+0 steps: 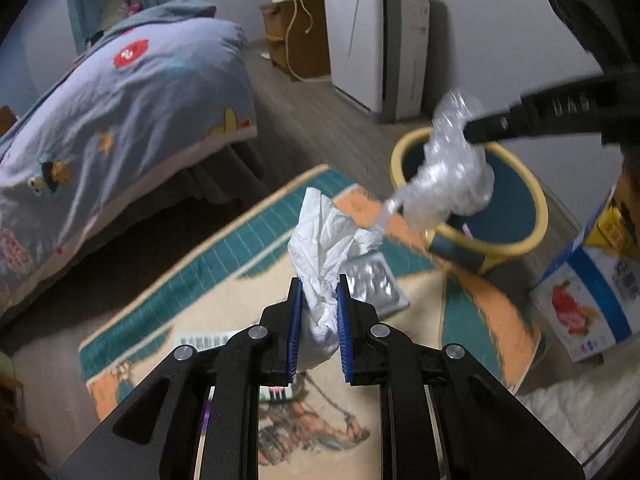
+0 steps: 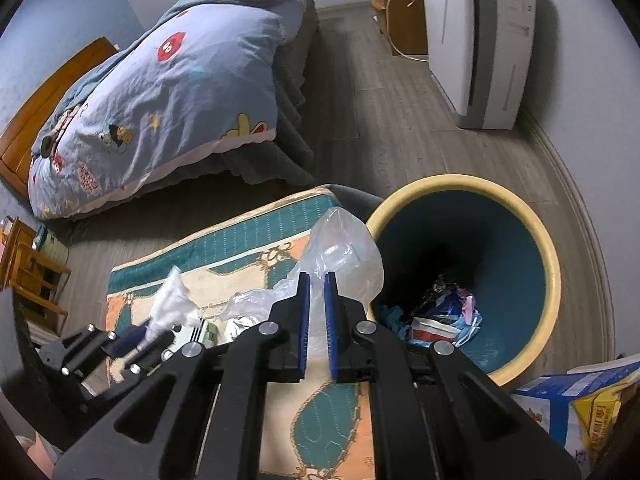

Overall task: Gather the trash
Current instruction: 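Carry the tissue and plastic bag over the bin and open both tools to drop them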

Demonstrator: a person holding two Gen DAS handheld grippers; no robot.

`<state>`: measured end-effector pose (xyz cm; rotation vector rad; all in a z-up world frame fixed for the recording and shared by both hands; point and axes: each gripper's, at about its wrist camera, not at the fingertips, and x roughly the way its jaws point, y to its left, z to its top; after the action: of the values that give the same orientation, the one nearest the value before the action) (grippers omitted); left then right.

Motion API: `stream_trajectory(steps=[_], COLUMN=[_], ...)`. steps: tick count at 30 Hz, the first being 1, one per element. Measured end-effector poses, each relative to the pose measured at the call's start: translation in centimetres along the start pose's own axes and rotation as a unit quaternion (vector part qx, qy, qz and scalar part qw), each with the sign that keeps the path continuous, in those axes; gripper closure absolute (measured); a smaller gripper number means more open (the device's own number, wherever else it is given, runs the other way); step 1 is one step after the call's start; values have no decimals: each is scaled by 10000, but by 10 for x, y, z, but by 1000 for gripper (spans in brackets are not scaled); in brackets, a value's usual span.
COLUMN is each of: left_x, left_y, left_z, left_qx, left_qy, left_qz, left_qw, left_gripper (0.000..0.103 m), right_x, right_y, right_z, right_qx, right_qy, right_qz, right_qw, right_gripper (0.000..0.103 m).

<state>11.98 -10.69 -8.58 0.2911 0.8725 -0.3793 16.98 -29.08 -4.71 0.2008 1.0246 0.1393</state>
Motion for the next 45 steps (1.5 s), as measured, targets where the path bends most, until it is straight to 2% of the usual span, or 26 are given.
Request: stream_trajectory(steps=[9, 19, 28, 38, 45], left_x=[-2, 12, 33, 65, 84], left_y=[-21, -56, -94, -126, -140], left_z=[31, 53, 66, 68, 66], left_qx=[26, 158, 322, 325, 341], left_qy=[-335, -439, -394, -157, 23], left_qz=[-93, -271, -547, -1122, -1169], left_qw=[9994, 9985, 9972, 9930, 9926], left_gripper=[86, 86, 86, 86, 85], right_x=[-3, -7, -9, -9, -8], right_y=[-35, -86, -129, -153, -155], right_z=[3, 5, 2, -1, -1], right_qx=[246, 585, 913, 1064, 1046], right_qy=[-26, -113, -135, -134, -115], right_qz=[-139, -495, -833, -1206, -1324], right_qw=[9996, 9970, 9922, 9869, 9856], right_gripper=[96, 96, 96, 96, 96])
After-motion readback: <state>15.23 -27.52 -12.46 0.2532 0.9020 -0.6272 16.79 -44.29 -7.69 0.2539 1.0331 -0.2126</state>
